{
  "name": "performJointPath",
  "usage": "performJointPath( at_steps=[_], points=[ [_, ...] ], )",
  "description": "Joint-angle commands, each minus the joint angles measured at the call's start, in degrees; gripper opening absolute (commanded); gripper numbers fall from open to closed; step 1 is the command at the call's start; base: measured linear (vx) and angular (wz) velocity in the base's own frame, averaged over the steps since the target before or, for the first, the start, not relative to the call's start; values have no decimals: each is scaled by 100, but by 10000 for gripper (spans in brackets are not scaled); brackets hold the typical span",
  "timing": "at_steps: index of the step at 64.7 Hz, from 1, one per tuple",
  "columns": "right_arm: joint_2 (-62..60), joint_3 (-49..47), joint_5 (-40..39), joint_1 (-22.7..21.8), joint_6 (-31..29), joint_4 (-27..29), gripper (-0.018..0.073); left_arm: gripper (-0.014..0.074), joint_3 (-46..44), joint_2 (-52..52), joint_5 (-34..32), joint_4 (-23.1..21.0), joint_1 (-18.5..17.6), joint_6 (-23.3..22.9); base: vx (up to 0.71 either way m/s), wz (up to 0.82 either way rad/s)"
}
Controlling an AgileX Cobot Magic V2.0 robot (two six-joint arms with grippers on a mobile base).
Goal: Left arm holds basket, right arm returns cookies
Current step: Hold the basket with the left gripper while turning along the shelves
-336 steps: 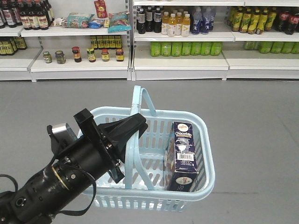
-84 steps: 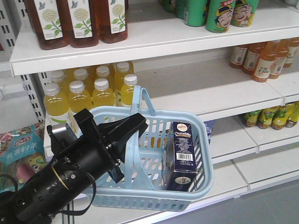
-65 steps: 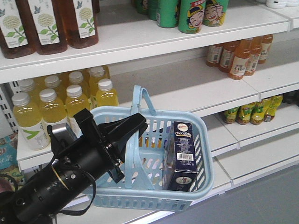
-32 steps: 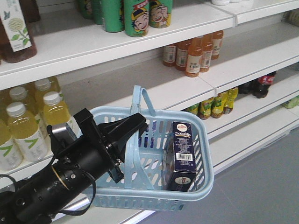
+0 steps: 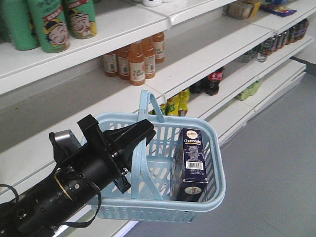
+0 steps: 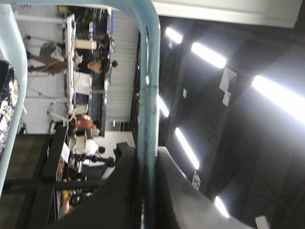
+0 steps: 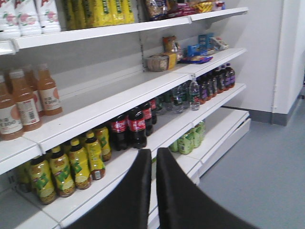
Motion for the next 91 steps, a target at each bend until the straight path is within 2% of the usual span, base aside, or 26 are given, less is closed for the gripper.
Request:
performJointPath(
  at_steps=[1, 46, 91],
  points=[
    [63, 102, -419, -26, -79, -16, -6, 0, -155, -237, -1645, -70, -14, -3, 10, -52],
    [63, 102, -419, -26, -79, -16, -6, 0, -155, -237, -1645, -70, -14, -3, 10, -52],
    [63, 102, -413, -26, -79, -16, -6, 0, -155, -237, -1645, -70, -14, -3, 7, -36]
  ],
)
